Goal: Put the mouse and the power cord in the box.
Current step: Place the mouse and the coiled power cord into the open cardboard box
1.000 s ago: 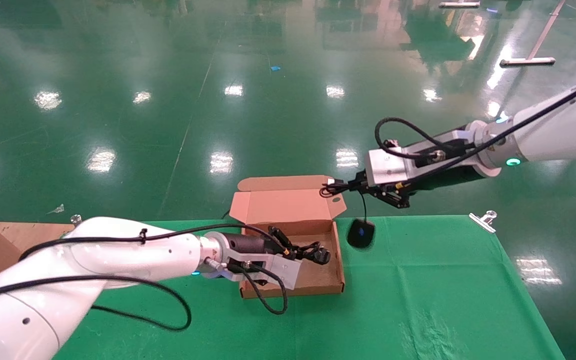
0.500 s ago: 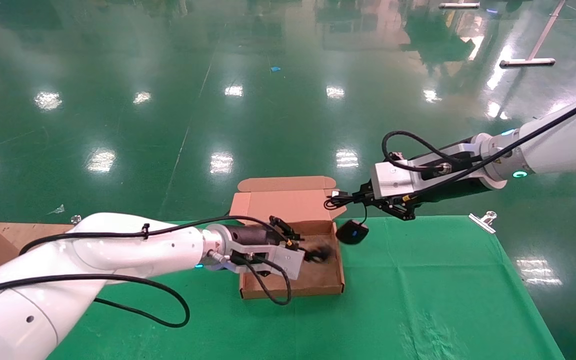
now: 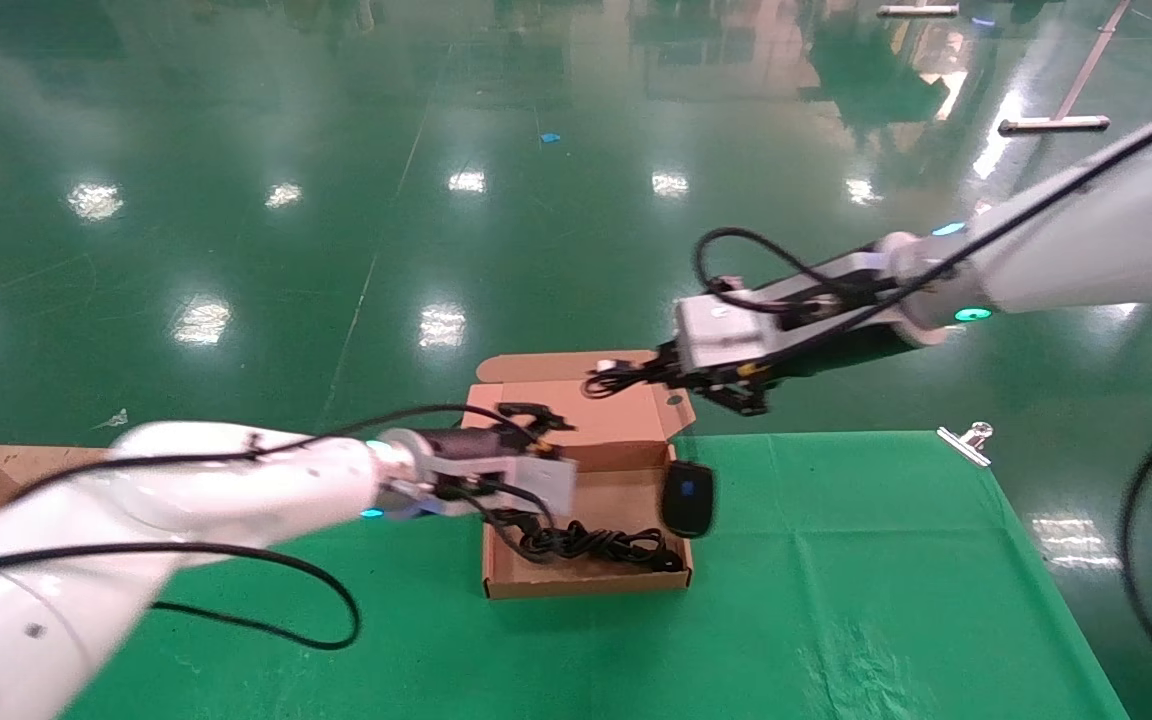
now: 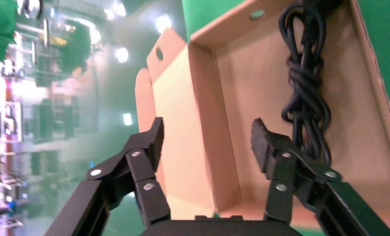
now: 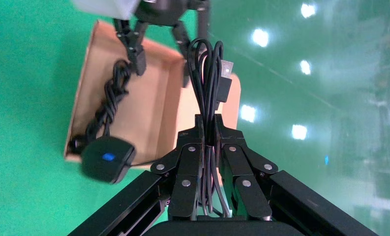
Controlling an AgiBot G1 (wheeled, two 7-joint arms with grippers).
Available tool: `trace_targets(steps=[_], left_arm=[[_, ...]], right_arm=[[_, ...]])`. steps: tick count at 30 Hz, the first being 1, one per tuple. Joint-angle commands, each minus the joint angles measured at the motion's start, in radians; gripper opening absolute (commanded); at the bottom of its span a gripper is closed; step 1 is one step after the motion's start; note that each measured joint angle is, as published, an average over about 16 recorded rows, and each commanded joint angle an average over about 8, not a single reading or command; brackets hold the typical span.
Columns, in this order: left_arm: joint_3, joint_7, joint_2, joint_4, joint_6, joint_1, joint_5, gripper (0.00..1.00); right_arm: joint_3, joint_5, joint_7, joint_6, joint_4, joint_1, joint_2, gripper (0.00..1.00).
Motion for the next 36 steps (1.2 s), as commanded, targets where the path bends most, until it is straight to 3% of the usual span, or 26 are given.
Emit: trace_targets(steps=[1, 7, 11, 19, 24, 36], left_arm=[[-0.006, 0.002, -0.011, 0.02, 0.015, -0.009, -0.021, 1.0], [-0.101, 0.087, -0.16, 0.019, 0.264, -0.026, -0.177, 1.0], [-0.163, 0.142, -0.235, 0.046, 0.382, -0.021, -0.272, 1.0], [-0.2, 0.19, -0.274, 0.107, 0.464, -0.019, -0.331, 1.0], [-0.204, 0.195, -0.277, 0.116, 0.475, -0.021, -0.339, 1.0], [-0.2, 0.186, -0.27, 0.104, 0.461, -0.018, -0.328, 1.0]], right_arm=[[0.002, 0.002, 0.003, -0.003, 0.001, 0.003, -0.017, 0.0], [-0.027, 0.003, 0.052, 0.053, 0.125, -0.078, -0.04, 0.0], [-0.072, 0.02, 0.11, 0.148, 0.242, -0.164, -0.044, 0.02], [-0.169, 0.065, 0.197, 0.35, 0.387, -0.294, -0.046, 0.99], [-0.189, 0.073, 0.206, 0.382, 0.41, -0.314, -0.046, 1.0], [-0.168, 0.069, 0.198, 0.348, 0.387, -0.294, -0.043, 1.0]])
